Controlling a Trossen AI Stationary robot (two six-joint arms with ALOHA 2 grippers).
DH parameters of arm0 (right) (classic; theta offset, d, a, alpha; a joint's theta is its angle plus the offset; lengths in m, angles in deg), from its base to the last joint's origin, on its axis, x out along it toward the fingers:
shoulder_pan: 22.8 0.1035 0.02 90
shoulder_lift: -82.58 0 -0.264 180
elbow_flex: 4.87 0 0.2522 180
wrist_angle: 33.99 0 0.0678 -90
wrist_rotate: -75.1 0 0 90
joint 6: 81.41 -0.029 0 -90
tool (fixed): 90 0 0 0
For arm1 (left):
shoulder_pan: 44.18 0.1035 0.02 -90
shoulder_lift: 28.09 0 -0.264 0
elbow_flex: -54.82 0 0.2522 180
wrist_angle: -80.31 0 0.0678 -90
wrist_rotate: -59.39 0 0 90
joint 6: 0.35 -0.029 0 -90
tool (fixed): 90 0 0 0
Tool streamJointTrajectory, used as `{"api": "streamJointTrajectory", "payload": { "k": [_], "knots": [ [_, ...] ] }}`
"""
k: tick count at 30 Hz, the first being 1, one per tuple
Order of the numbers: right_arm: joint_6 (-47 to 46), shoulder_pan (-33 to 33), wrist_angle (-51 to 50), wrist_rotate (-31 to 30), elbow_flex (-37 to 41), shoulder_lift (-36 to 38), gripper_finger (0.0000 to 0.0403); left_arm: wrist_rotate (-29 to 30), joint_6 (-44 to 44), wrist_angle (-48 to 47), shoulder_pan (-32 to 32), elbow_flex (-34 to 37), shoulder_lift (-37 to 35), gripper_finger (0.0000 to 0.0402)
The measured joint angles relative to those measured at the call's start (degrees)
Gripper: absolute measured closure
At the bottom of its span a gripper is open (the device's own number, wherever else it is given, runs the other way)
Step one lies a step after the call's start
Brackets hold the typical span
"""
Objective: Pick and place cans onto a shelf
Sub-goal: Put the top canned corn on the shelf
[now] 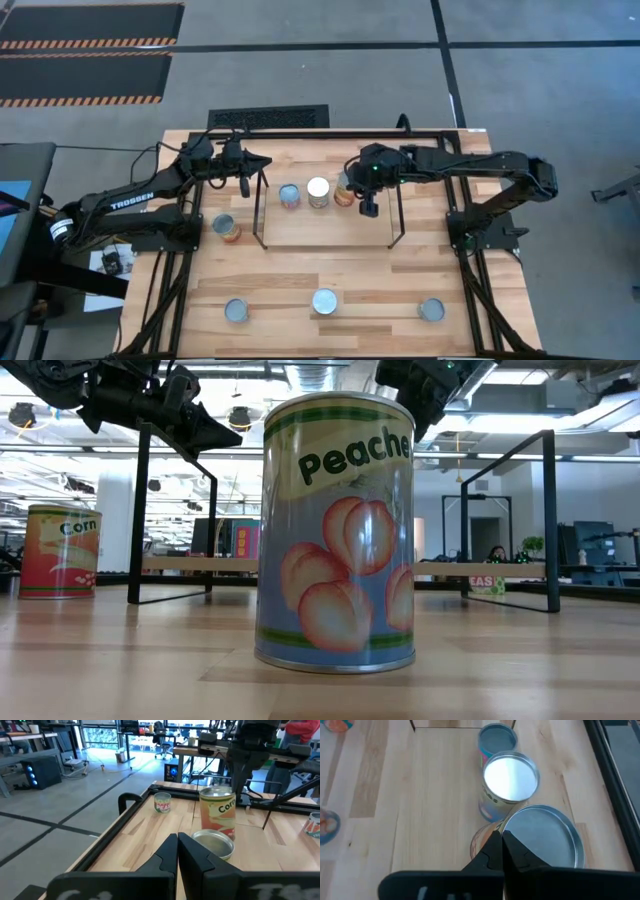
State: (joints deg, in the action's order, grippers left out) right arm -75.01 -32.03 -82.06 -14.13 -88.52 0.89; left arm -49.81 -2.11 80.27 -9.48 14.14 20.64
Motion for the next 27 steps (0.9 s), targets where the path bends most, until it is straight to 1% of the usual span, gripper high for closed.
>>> {"api": "streamJointTrajectory", "payload": {
  "k": [9, 10, 11, 13, 16, 27],
  "knots": [
    [-2.3, 1.4, -0.4, -1.1, 0.1, -1.6, 0.0400, 0.0, -0.3, -0.1, 0.0, 0.0, 0.0, 0.0401],
    [-2.6, 1.8, 0.8, -1.2, -0.1, -2.1, 0.0399, 0.0, -0.3, -0.1, 0.0, 0.0, 0.0, 0.0401],
    [-3.1, 2.3, 1.5, -1.6, -0.2, -2.4, 0.0399, 0.0, -0.3, -0.1, 0.0, 0.0, 0.0, 0.0401],
    [-3.9, 2.8, -0.2, -2.6, 0.0, -2.5, 0.0399, 0.0, -0.3, -0.1, 0.0, 0.0, 0.0, 0.0401],
    [-4.0, 3.5, 1.2, -3.9, -0.1, -2.6, 0.0400, 0.0, -0.3, -0.1, 0.0, 0.0, 0.0, 0.0401],
    [-3.0, 2.3, 2.3, -5.4, -0.1, -4.1, 0.0399, 0.0, -0.1, -0.1, 0.0, 0.0, 0.0, 0.0401]
  ]
}}
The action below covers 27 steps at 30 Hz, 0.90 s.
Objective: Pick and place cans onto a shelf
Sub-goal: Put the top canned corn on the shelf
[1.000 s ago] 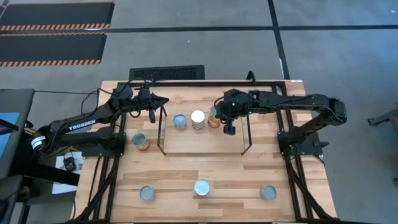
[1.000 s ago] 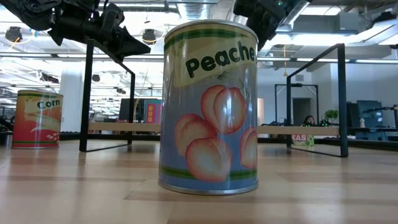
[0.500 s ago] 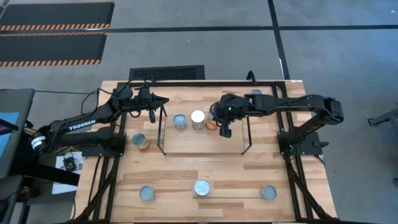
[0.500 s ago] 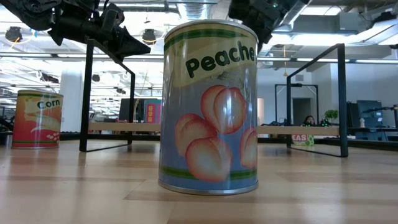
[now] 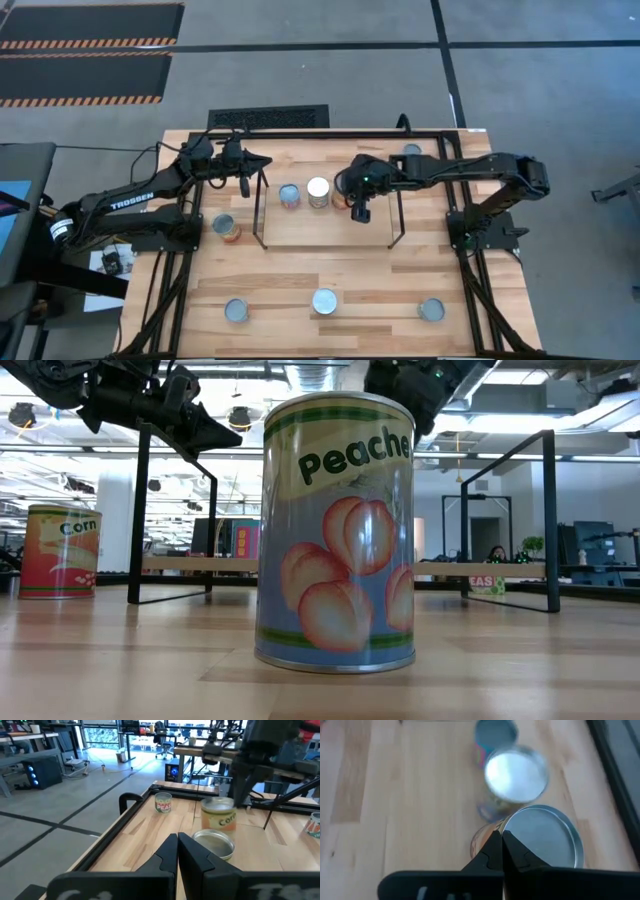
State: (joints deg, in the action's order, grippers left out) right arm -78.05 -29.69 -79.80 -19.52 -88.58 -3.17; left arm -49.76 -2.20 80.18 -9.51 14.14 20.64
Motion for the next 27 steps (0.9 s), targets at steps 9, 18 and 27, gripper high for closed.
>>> {"api": "streamJointTrajectory", "payload": {
  "k": [9, 18, 27],
  "knots": [
    [1.6, -0.6, -1.2, 0.0, 0.1, -3.6, 0.0398, 0.0, -0.2, 0.0, 0.0, 0.0, 0.0, 0.0401],
    [2.9, -0.6, -0.6, 0.0, -0.1, -5.3, 0.0396, 0.0, -0.2, 0.0, 0.0, 0.0, 0.0, 0.0401],
    [3.1, -0.6, -2.5, 0.2, -1.3, -5.3, 0.0372, 0.3, -0.1, 0.0, 0.0, 0.0, 0.0, 0.0401]
  ]
}}
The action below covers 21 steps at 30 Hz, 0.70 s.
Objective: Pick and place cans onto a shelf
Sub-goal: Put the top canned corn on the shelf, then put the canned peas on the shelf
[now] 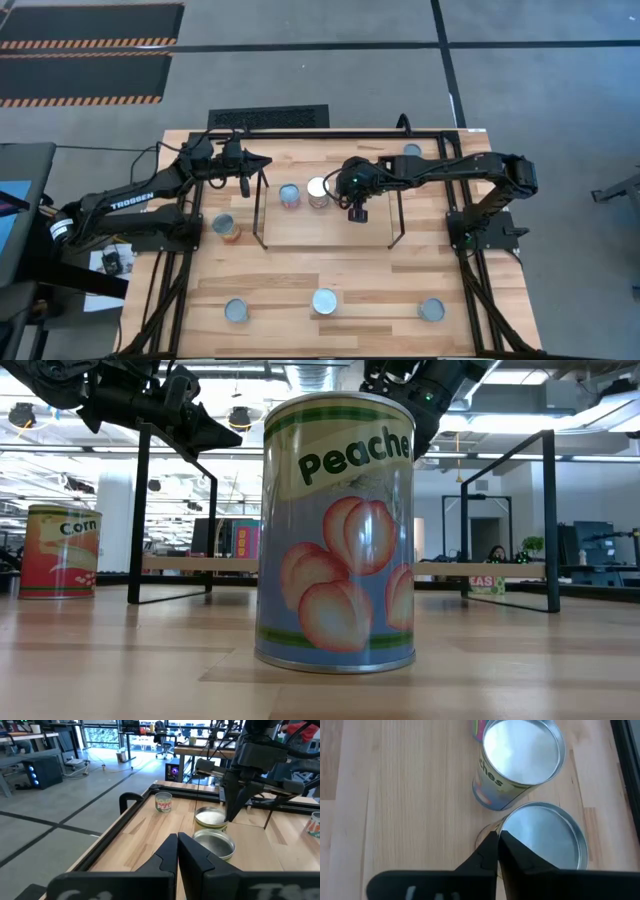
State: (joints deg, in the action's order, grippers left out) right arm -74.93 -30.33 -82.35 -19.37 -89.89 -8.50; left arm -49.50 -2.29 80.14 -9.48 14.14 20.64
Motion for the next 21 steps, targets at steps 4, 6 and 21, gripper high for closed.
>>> {"api": "streamJointTrajectory", "payload": {
  "k": [4, 6, 21],
  "knots": [
    [-0.1, 0.0, -0.1, 0.0, 0.0, 0.0, 0.0356, 0.0, 0.1, 0.0, 0.0, 0.0, 0.0, 0.0401],
    [-0.4, 0.0, -0.1, 0.0, 0.0, 0.0, 0.0344, 0.0, 0.1, 0.0, 0.0, 0.0, 0.0, 0.0401],
    [-0.2, 1.1, -2.5, -0.1, -3.6, 2.9, 0.0268, 0.0, -0.1, -0.1, 0.0, 0.0, 0.0, 0.0401]
  ]
}}
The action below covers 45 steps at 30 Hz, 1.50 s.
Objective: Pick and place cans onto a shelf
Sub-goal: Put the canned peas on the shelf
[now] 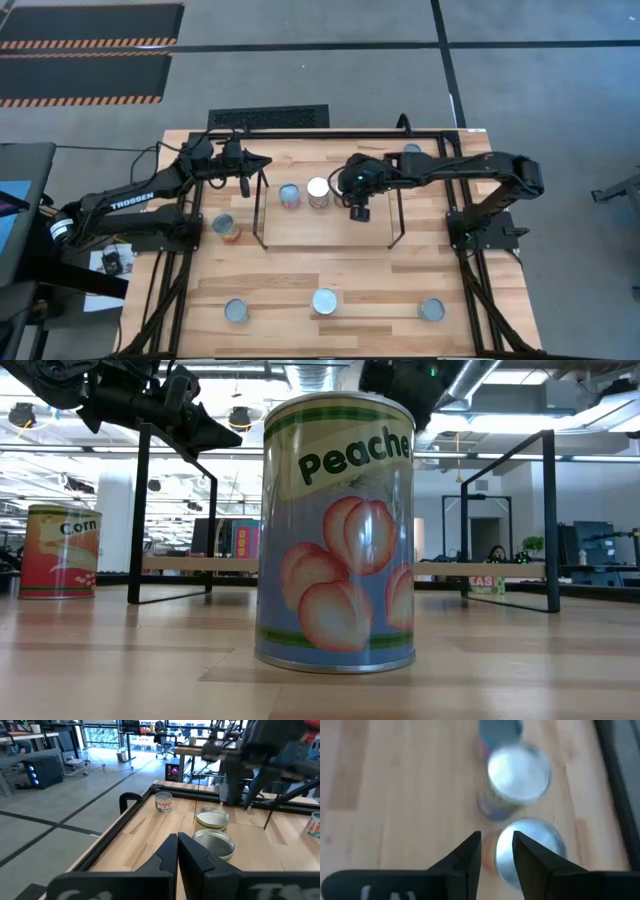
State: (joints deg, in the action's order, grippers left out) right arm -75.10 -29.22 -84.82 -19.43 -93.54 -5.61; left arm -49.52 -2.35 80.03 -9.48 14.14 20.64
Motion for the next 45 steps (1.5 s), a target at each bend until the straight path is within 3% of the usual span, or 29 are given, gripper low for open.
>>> {"api": "streamJointTrajectory", "payload": {
  "k": [4, 11, 21, 28, 37, 45],
  "knots": [
    [0.2, 0.8, -3.3, -0.7, -1.9, 3.2, 0.0291, 0.0, -0.2, -0.6, 0.0, 0.0, 0.0, 0.0401],
    [0.4, 1.4, -3.4, -6.1, 2.8, 11.6, 0.0391, -0.1, -0.3, -1.0, 0.0, 0.0, 0.0, 0.0401],
    [1.4, -5.4, 15.3, -5.8, 21.0, 28.3, 0.0396, -1.1, -0.5, 1.9, 0.0, 1.9, 0.0, 0.0401],
    [1.3, -15.1, 13.4, -5.9, 22.8, 36.6, 0.0398, -1.4, 1.0, 6.4, 0.0, 5.0, 0.0, 0.0401],
    [-0.7, -31.6, 3.0, -6.1, 22.8, 36.8, 0.0399, -1.8, 1.4, 9.7, -0.1, 6.3, 0.0, 0.0401],
    [-3.8, -40.6, 0.5, -5.8, 22.8, 31.3, 0.0398, -1.8, 0.9, 10.5, 0.0, 6.3, 0.0, 0.0401]
  ]
}}
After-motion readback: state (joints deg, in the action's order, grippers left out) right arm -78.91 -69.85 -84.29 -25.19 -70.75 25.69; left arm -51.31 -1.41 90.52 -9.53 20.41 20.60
